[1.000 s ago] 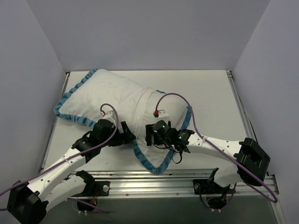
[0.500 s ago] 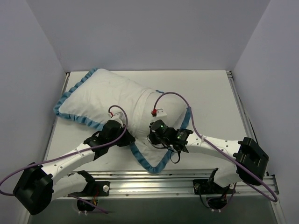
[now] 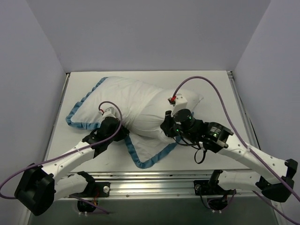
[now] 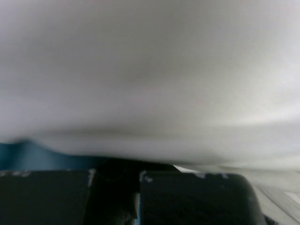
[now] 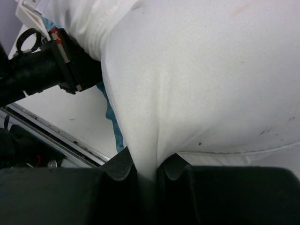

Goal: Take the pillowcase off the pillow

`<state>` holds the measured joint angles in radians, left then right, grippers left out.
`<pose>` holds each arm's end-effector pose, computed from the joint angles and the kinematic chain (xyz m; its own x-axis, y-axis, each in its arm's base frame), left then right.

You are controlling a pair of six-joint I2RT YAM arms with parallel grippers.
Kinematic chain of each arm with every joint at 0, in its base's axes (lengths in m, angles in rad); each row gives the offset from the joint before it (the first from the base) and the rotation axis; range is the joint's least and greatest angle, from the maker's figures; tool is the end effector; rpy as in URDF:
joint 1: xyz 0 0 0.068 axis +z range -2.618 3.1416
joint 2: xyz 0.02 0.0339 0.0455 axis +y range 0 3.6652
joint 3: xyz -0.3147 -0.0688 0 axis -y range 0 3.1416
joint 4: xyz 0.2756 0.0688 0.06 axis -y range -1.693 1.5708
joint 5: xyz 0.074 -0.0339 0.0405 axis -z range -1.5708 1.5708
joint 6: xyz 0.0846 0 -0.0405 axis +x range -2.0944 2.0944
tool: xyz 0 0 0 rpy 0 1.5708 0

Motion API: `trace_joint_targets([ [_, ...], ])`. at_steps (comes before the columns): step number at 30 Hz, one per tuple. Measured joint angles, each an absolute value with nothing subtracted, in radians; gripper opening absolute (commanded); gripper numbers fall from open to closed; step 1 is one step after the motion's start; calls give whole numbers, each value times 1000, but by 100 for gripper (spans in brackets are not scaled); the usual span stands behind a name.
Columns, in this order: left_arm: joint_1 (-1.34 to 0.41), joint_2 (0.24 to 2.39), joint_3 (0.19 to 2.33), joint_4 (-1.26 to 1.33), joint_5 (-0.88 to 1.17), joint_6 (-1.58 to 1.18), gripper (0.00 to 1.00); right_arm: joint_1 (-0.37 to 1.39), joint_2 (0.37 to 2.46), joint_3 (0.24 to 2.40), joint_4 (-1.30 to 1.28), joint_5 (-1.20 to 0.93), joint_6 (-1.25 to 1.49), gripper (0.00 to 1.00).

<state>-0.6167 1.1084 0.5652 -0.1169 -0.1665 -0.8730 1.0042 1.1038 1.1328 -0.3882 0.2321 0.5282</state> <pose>0.2291 -0.1452 0.2075 -0.6766 -0.4466 -0.5854 -0.0855 0.8373 -0.5400 0.1766 0.2413 0.4075 -0.5185 0.0987 -0.8493 -0.5143 0.7576 0.4020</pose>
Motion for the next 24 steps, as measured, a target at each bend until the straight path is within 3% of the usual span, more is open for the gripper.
trace_joint_targets([
  [9,-518,1197,681,-111,-162,-914,3,1004,949,1304,-632,167,450,0],
  [11,-498,1241,708,-96,-135,-913,13,1004,925,1303,-667,121,439,0],
  [12,-494,1266,720,-88,-118,-908,18,1004,919,1301,-677,96,434,5],
  [14,-493,1318,739,-75,-96,-888,33,1002,908,1262,-669,29,419,26],
  [15,-488,1341,744,-74,-93,-872,37,1002,905,1237,-664,-6,414,42],
  [16,-480,1364,747,-77,-94,-857,44,1003,903,1212,-660,-43,413,49],
  [17,-469,1385,750,-84,-99,-844,61,1003,903,1192,-657,-73,409,55],
  [18,-456,1400,752,-96,-106,-825,69,1003,904,1179,-654,-95,403,62],
  [20,-437,1403,754,-135,-123,-804,91,1006,906,1177,-646,-94,395,69],
  [22,-426,1365,755,-178,-131,-788,97,1006,909,1200,-650,-50,395,76],
  [24,-427,1291,755,-229,-133,-792,95,1006,915,1239,-657,24,392,83],
])
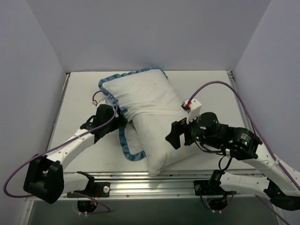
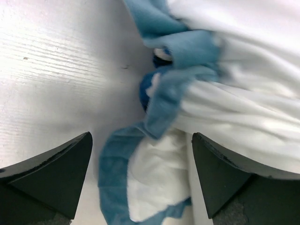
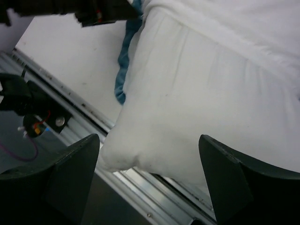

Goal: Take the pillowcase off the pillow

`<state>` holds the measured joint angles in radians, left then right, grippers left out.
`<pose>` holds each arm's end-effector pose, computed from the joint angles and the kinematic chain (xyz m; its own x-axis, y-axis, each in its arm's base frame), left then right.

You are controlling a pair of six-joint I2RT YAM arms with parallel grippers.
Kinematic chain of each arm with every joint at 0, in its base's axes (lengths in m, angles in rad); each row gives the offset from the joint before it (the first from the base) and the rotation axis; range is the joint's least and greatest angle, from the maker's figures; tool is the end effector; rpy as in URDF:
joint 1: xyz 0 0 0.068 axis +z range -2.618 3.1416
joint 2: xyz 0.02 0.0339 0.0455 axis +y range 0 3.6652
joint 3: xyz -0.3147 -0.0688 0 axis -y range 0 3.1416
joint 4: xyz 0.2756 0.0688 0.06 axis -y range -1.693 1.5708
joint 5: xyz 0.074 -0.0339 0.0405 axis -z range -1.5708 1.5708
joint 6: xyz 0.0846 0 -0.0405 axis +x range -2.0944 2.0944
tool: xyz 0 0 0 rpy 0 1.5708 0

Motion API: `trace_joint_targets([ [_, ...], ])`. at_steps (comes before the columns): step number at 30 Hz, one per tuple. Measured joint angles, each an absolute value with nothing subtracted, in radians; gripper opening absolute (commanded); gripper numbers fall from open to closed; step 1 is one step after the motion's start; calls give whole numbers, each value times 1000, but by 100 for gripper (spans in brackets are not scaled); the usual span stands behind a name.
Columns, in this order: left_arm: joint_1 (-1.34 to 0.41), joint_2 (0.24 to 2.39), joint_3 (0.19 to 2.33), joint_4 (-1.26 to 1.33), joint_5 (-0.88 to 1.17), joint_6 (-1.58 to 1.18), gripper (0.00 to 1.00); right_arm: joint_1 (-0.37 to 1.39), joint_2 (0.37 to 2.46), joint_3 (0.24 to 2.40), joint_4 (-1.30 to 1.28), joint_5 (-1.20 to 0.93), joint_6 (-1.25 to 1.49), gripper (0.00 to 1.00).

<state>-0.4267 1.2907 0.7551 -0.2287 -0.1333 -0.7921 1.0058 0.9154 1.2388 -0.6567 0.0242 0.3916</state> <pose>0.2910 -0.1200 0.2176 -0.6723 -0.4694 -0.5725 -0.2217 0.8655 -0.4492 0.1197 0.1850 0.4556 -0.4795 -0.0437 -0.8765 -0.7023 0.6180 0.3533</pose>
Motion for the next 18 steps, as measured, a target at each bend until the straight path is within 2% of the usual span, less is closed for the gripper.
trace_joint_targets([
  [4,-460,1096,755,-309,-140,-831,94,992,932,1286,-658,228,405,93],
  [8,-560,986,755,-360,-155,-871,94,853,975,1256,-649,326,418,94],
  [14,-646,1092,767,-356,-131,-888,94,511,1079,1004,-533,162,416,83],
  [18,-636,1259,826,-347,-102,-872,94,534,1112,879,-430,-7,444,82],
])
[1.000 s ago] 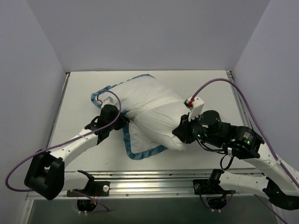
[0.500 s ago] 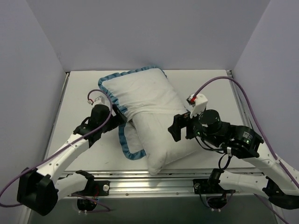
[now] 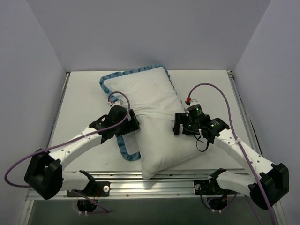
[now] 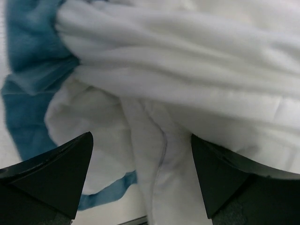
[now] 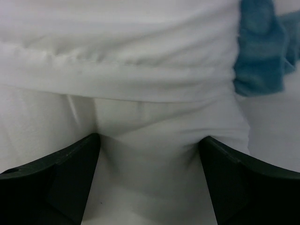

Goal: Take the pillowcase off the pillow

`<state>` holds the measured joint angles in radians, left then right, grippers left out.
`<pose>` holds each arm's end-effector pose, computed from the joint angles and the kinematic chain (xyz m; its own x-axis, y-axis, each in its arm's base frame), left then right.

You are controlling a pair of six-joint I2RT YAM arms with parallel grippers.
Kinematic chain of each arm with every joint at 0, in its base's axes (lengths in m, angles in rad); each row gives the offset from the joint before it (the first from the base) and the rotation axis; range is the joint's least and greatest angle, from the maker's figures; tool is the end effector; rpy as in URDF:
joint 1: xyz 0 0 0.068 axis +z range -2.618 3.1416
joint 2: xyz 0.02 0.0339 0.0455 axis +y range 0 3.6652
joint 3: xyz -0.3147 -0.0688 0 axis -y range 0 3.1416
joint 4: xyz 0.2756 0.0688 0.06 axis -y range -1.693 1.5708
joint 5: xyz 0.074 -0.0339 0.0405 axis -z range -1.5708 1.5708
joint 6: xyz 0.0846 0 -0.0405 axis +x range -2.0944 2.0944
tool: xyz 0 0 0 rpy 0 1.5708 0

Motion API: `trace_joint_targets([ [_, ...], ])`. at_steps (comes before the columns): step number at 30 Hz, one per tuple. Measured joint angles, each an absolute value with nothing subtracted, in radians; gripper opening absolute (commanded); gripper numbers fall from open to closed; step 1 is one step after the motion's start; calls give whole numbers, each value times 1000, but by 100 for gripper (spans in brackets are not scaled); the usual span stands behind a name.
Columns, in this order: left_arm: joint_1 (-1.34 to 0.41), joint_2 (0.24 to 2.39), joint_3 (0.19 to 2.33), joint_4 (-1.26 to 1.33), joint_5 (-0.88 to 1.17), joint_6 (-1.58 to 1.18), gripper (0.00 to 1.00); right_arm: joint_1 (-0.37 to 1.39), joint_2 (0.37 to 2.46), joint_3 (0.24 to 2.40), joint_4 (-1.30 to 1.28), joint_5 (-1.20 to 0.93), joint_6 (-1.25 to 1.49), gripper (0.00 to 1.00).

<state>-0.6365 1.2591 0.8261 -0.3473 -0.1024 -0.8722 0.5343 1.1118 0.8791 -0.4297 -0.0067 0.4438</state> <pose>0.2554 -0.1780 0.2406 -0.7719 -0.3767 -0.5121 -0.0905 0.8625 -0.4980 0.2473 0.1470 0.2929 -0.6986 0.0855 -0.7104 -0.2367 0.9093 0.3423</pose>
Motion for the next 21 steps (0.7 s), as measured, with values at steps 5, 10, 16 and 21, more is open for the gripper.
trace_joint_targets([
  [5,-561,1486,1037,-407,-73,-780,94,749,1109,843,-281,-83,525,82],
  [10,-501,1562,1245,-453,-91,-694,94,847,1126,843,-182,-140,585,82],
  [16,-522,1402,1332,-524,-126,-583,94,857,1121,910,-176,-106,582,84],
  [21,-653,1211,1325,-561,-190,-445,94,807,1034,926,-203,6,588,88],
])
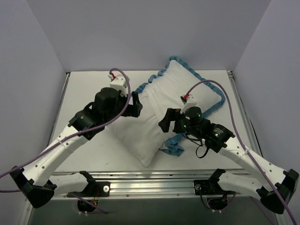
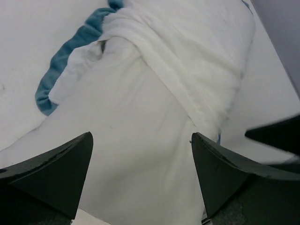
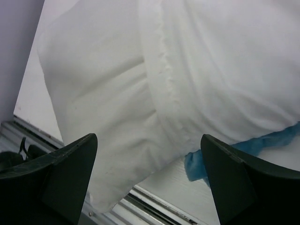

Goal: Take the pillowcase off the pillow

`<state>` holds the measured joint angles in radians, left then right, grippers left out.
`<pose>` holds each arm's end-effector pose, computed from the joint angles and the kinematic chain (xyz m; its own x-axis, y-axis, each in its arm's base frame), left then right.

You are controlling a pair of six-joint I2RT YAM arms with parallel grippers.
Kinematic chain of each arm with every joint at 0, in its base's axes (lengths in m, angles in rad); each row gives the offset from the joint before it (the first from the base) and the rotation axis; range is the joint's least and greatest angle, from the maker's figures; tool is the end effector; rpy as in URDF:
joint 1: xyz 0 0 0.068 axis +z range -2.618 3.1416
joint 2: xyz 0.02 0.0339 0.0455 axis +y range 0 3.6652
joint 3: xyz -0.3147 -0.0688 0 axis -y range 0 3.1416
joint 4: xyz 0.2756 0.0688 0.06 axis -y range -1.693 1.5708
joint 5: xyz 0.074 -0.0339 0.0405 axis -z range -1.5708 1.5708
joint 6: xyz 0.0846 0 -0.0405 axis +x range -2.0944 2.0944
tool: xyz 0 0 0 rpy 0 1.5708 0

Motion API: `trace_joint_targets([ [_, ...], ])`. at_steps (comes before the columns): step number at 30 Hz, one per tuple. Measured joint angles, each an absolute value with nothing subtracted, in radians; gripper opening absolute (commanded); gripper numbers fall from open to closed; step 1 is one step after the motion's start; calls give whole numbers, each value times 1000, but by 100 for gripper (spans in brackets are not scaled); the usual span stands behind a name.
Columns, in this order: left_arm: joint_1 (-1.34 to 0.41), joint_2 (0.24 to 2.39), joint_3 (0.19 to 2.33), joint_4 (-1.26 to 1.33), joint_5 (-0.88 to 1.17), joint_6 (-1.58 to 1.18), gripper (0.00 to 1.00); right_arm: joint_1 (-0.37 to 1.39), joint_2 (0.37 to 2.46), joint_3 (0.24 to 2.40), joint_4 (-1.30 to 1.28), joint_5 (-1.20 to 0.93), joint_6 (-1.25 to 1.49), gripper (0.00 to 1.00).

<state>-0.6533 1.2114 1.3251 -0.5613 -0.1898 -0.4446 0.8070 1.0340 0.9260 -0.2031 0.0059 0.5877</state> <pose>0.2622 -0.1806 0.4310 -0.5089 -0.1424 -0.8490 0.2691 0.9105 -0.3140 0.2013 0.2095 0.3653 -0.5745 0.2018 -0.7933 -0.4804 0.7016 0.5263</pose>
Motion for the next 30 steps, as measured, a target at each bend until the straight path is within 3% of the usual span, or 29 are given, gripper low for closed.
trace_joint_targets([
  [4,-897,1186,1301,-568,-270,-310,94,698,945,904,-222,56,610,93],
  [9,-1150,1355,1291,-626,-415,-202,94,625,854,815,-248,82,646,95],
  [18,-1293,1594,1291,-737,-598,-266,97,613,782,663,-261,65,685,94],
  [21,-1290,1616,1280,-741,-651,-333,72,613,779,627,-228,35,693,93],
  [22,-1287,1612,1263,-731,-667,-355,49,613,779,611,-213,22,699,93],
  [24,-1279,1599,1229,-715,-678,-387,28,613,779,564,-172,-7,716,92],
  [25,-1272,1586,1201,-692,-678,-404,10,613,779,536,-146,-22,727,92],
  [26,-1263,1575,1180,-676,-673,-418,3,613,780,508,-126,-39,738,91],
  [30,-1219,1518,1112,-622,-650,-453,2,613,785,404,-30,-102,793,91],
])
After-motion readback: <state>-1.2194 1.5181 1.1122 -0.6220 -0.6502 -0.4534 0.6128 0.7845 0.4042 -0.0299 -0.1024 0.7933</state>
